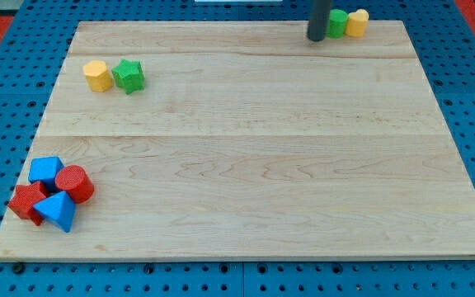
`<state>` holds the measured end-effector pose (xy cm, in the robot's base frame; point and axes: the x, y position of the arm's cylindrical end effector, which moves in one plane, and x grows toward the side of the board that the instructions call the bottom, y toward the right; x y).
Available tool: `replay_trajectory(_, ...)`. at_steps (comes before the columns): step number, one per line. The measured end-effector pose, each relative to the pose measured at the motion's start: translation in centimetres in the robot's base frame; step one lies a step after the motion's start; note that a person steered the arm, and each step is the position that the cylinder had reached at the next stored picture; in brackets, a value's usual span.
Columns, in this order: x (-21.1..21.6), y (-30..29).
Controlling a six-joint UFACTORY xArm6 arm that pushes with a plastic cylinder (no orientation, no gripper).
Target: Move the green star to top right
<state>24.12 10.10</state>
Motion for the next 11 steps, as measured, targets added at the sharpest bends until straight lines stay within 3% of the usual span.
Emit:
replay_trajectory(1,-0.6,-8.3)
replay_trajectory(3,-2.7,-33.1)
replay_trajectory(4,-2.6,-40.6)
replay_trajectory(5,-1.3,-40.6)
replay_trajectory(7,6.6,-40.5)
replay_trajectory(8,9.1,-37.3)
replay_trajectory(11,9.3,-8.6)
